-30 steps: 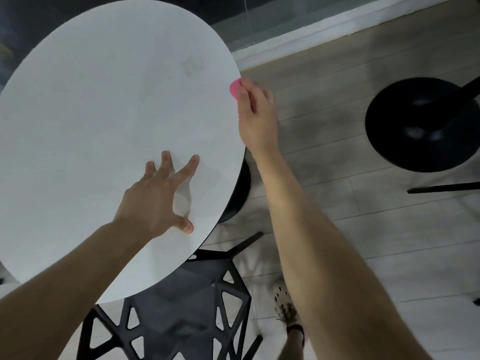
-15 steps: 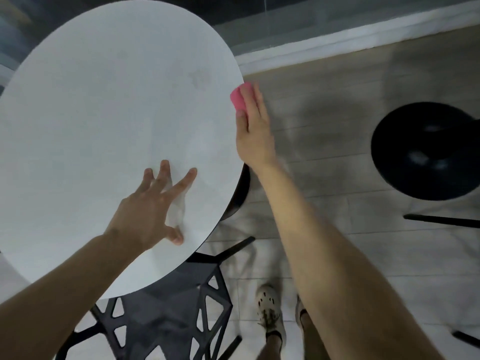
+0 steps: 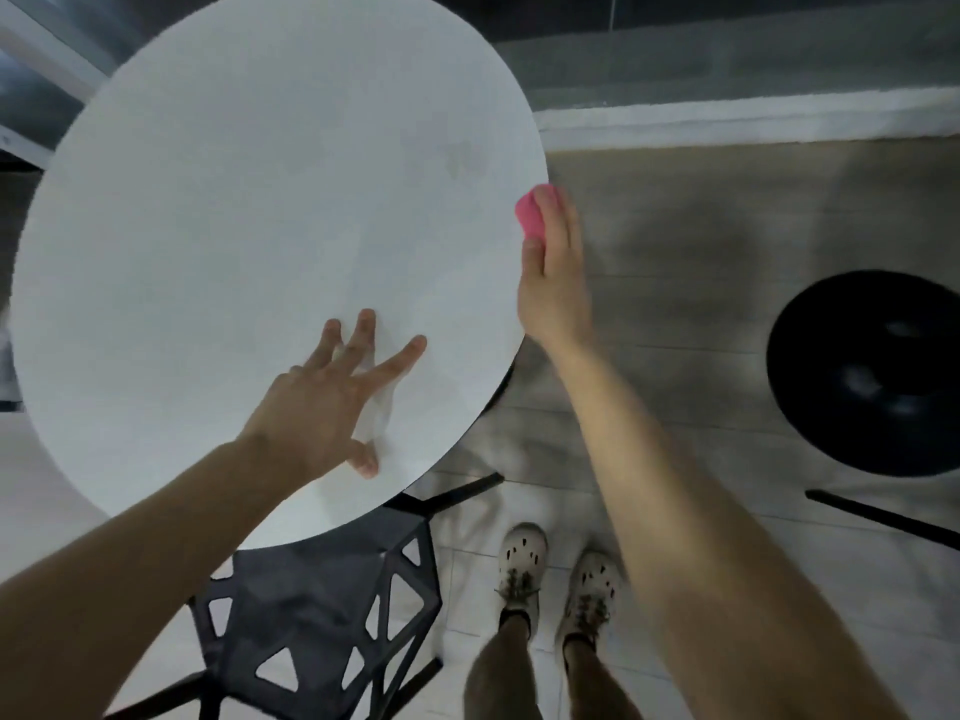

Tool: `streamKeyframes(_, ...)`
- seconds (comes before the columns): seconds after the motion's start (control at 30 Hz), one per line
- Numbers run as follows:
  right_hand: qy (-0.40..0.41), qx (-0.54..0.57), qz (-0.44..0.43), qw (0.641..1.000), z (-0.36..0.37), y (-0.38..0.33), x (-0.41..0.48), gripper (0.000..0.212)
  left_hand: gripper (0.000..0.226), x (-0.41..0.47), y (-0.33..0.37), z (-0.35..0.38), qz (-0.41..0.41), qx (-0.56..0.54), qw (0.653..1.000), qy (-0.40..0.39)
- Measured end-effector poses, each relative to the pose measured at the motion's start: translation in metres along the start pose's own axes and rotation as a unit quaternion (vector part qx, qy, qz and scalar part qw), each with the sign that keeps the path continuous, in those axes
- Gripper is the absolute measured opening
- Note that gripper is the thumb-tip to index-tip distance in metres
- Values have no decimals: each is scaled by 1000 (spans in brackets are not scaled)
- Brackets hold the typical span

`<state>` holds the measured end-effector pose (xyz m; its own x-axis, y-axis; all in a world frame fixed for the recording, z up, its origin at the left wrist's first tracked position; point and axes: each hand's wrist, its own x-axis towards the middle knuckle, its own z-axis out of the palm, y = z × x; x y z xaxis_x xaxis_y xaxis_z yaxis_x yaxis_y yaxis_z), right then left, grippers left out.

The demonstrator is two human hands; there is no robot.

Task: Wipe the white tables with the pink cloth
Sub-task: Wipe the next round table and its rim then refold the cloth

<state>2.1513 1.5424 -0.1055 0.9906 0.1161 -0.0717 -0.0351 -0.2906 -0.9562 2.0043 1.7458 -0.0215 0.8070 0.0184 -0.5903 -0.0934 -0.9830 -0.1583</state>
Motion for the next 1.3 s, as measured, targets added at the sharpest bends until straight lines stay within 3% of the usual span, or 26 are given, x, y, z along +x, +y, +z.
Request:
streamKeyframes(0.13, -30, -7, -4, 1000, 0, -5, 45, 52, 150, 6, -7, -14, 5, -25, 999, -32)
streamKeyframes(0.2, -23, -15, -4, 1000, 4, -5, 35, 52, 123, 7, -13, -24, 8, -66, 998, -20)
streamKeyframes(0.27, -15, -28, 10, 999, 7, -4, 28, 52, 89, 21, -19, -38, -4, -90, 991, 95)
streamKeyframes(0.33, -11, -25, 15, 1000, 7, -4, 28, 53, 75, 54, -17, -54, -53, -127, 961, 241)
streamKeyframes(0.4, -6, -5, 21, 1000, 6, -7, 29, 56, 76, 104, -10, -69, -82, -178, 935, 296)
streamKeyframes(0.53, 29, 52, 42, 997, 11, -3, 7, 59, 61, 196, -3, -83, -109, -157, 935, 299)
streamKeyframes(0.7, 1, 64, 26, 998, 8, 7, -36, 57, 54, 224, -3, -64, -109, -137, 914, 366)
streamKeyframes(0.8, -44, 43, 41, 997, -6, 7, 51, 55, 53, 230, -4, -58, -108, -144, 909, 377)
streamKeyframes(0.9, -141, -27, 20, 989, -11, -3, 176, 52, 50, 230, -3, -56, -109, -151, 903, 387)
streamKeyframes(1.0, -167, -65, -5, 984, 2, -16, 219, 52, 50, 230, -1, -54, -116, -156, 903, 384)
streamKeyframes(1.13, -100, -49, 4, 994, -5, -7, 135, 54, 50, 227, -9, -57, -115, -155, 902, 386)
streamKeyframes(1.23, -97, -41, 49, 993, -13, -9, 61, 57, 50, 224, -9, -51, -110, -152, 899, 396)
streamKeyframes(1.3, -113, -49, 60, 990, -16, -14, 84, 57, 50, 227, -4, -49, -112, -154, 898, 397)
